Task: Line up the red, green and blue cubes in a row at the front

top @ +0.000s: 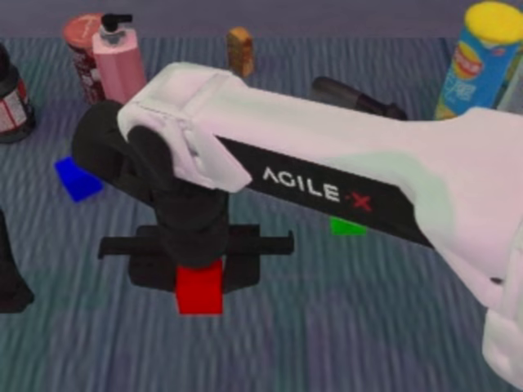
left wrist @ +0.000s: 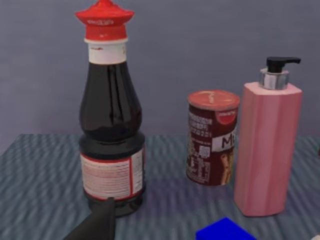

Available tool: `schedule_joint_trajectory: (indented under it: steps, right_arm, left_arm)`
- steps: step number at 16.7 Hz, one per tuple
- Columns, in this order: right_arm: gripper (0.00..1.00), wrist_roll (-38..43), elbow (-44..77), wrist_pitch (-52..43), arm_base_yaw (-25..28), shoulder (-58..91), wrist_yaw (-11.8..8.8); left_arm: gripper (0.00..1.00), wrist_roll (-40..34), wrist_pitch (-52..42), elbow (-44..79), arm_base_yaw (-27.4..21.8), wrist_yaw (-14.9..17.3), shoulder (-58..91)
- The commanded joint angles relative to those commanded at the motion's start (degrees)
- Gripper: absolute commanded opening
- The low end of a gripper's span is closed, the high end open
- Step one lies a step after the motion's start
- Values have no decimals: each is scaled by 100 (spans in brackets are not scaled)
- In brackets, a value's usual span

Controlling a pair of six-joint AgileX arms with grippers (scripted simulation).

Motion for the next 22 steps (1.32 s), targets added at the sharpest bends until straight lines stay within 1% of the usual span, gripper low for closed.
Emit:
schedule_joint_trajectory:
  steps: [4, 9, 14, 22]
  right_arm:
    - [0, -10, -232, 250, -5, 10, -7]
    - [0, 17, -1054, 1283, 8, 194, -1]
    - [0, 21, -1187, 1422, 19, 235, 3]
    - [60, 21, -1187, 1422, 19, 235, 3]
  left_arm:
    - [100, 0, 0, 0, 0, 0, 0]
    - [100, 0, 0, 0, 0, 0, 0]
    - [100, 0, 0, 0, 0, 0, 0]
    - [100, 0, 0, 0, 0, 0, 0]
